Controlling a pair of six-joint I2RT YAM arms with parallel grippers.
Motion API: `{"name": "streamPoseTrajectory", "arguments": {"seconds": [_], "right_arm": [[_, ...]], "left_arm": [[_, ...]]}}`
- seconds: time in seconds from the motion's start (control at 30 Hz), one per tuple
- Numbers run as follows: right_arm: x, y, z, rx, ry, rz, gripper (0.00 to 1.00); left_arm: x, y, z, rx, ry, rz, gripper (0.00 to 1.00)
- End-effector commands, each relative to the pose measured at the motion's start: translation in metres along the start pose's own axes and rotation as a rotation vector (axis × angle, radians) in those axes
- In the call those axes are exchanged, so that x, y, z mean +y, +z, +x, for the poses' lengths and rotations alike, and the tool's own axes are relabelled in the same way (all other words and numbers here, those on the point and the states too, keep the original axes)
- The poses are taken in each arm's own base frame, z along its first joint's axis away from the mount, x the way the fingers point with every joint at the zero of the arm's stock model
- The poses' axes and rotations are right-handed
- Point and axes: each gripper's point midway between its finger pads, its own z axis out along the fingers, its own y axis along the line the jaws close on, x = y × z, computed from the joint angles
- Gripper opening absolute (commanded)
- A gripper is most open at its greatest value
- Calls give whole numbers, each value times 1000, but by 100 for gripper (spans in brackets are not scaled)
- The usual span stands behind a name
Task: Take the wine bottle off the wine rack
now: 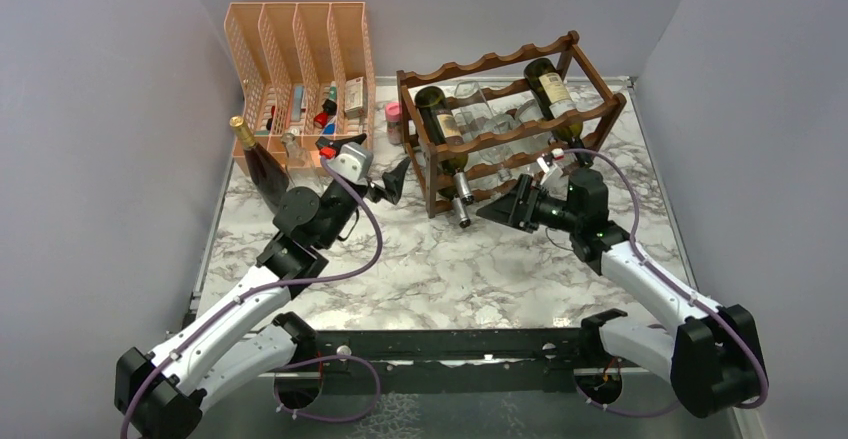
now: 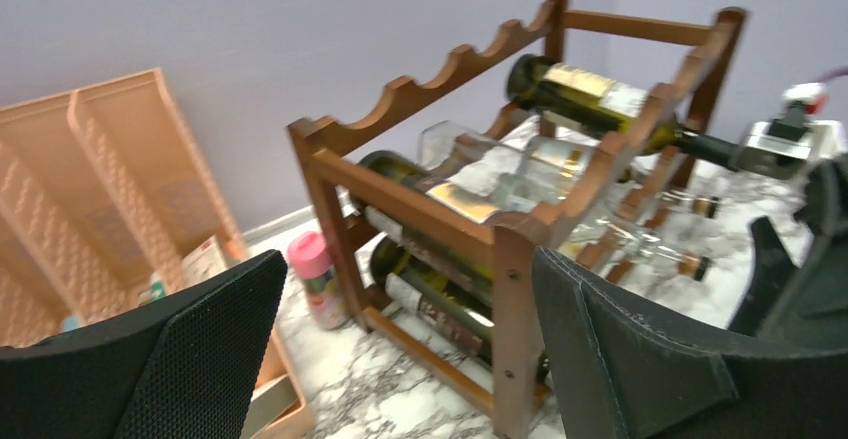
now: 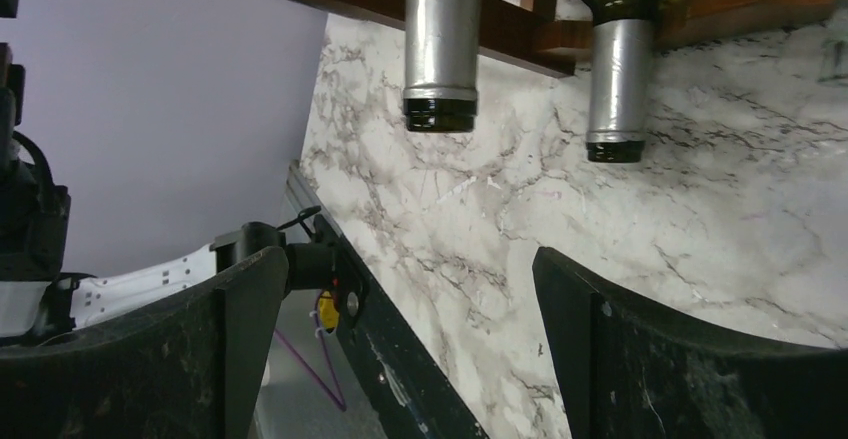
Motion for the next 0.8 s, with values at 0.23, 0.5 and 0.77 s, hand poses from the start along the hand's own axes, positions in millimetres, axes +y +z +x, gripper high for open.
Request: {"name": "streamPoseTrajectory", "arguments": {"seconds": [0.23, 0.5, 0.77], "right_arm": [[5, 17, -34, -274, -158, 35, 91], [7, 39, -35, -229, -224, -51, 88], [6, 51, -40, -271, -250, -62, 81]], "left_arm": [[22, 6, 15, 15, 27, -145, 99], [17, 9, 22, 34, 43, -124, 98], [15, 10, 25, 43, 52, -118, 98]]}}
